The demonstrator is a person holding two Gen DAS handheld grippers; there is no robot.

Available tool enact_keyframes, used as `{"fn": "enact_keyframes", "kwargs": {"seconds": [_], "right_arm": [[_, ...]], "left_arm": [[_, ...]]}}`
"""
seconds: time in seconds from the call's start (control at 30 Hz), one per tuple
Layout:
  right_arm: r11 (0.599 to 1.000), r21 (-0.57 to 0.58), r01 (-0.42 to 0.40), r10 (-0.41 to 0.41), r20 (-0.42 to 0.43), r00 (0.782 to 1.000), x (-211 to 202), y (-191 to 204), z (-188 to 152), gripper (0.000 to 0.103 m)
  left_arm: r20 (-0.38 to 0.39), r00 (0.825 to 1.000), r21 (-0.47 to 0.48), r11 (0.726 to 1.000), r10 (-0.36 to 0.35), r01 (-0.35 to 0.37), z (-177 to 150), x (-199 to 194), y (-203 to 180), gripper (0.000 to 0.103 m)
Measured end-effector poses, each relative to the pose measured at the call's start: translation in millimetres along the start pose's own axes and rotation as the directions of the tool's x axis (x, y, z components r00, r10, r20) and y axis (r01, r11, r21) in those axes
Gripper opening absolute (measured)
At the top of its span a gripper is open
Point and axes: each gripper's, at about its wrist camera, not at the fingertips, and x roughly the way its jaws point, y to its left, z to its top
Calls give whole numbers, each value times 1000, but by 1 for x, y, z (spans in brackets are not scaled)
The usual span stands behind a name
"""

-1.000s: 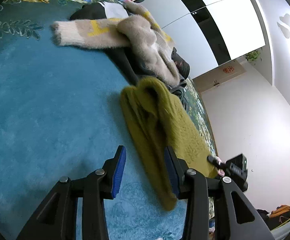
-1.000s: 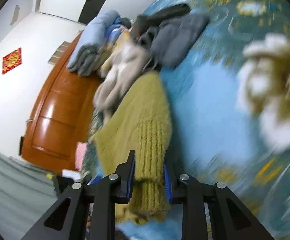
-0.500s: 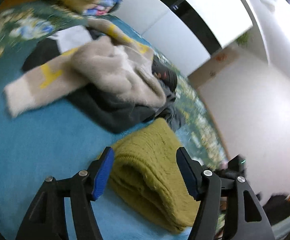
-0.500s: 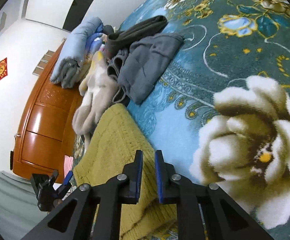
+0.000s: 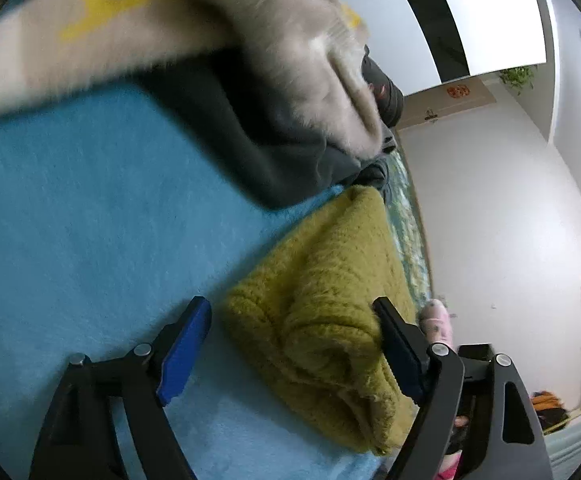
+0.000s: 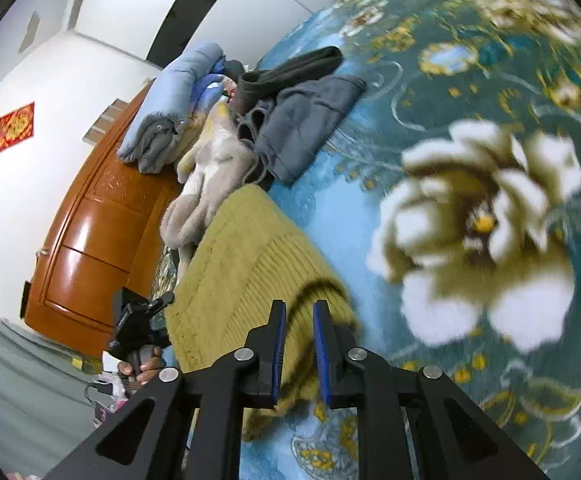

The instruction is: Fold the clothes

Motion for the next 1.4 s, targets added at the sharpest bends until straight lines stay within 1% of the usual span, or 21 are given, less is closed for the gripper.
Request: {"fn": "enact_keyframes", "kwargs": {"seconds": [0.1,0.2,0.3,0.33,0.37,0.4,0.47,0.5,0.53,0.57,0.67,0.7,0.8,0.83,0.87,0.97,1.07,1.2,1.3,1.37,1.4], "right_arm": [[999,40,-13,13,-1,1000,0,-9,-11,17],[997,70,-26,26,-1,1000,2,-15,-18,17],[995,89,-37,37,1,999,1,-18,-25,17],[995,95,-40,40,3,999,0,-19,-27,17],[994,100,-44,43,4,999,0,-19,-28,17],[993,106,-46,46,6,999,-1,-19,-30,17],[992,115,-52,51,9,999,-3,-19,-33,17],[991,119,-55,55,10,998,-3,-19,-35,17],[991,122,-59,58,12,998,-4,-19,-36,17],[990,126,-65,64,13,998,-4,-18,-39,17],[988,133,-81,79,16,997,-3,-15,-43,19],[988,132,-85,85,12,996,-2,-13,-45,22],[986,134,-98,100,-12,995,5,-7,-51,38],[985,137,-103,106,-20,994,8,-5,-54,52],[984,139,-108,113,-29,993,11,-3,-56,59],[983,141,-120,129,-61,990,24,4,-62,59],[981,146,-128,142,-91,986,42,10,-65,62],[977,176,-120,140,-106,984,66,15,-63,63],[976,185,-114,135,-102,986,75,20,-60,64],[976,188,-107,127,-99,987,77,21,-60,64],[978,186,-100,119,-99,988,79,22,-59,64]], "left_arm": [[-2,999,5,999,-49,49,0,2,0,84],[5,999,9,999,-45,45,1,7,-2,84],[38,999,32,999,-11,10,-3,7,-7,83],[48,999,29,999,13,-15,-5,7,-8,79],[59,998,26,999,38,-39,-7,7,-9,70],[62,996,21,998,62,-63,-9,6,-9,66],[69,992,11,994,109,-110,-13,6,-10,50],[82,990,8,993,117,-118,-16,3,-12,47],[96,988,5,992,125,-126,-20,0,-14,41],[110,985,2,991,133,-134,-23,-2,-16,37],[172,968,17,982,182,-187,-38,-10,-28,34],[185,963,11,979,196,-201,-43,-15,-29,34],[218,955,-56,979,203,-196,-67,-37,-22,33],[227,953,-90,979,201,-185,-78,-46,-15,33],[235,951,-112,978,200,-178,-86,-55,-9,33],[256,948,-148,976,191,-157,-113,-73,2,33],[245,950,-140,977,193,-163,-122,-75,9,33],[242,957,-145,981,160,-128,-119,-74,14,38],[222,966,-135,986,131,-102,-114,-72,17,44],[218,970,-136,987,111,-82,-108,-77,20,56],[227,968,-126,989,109,-82,-104,-80,20,60]]}}
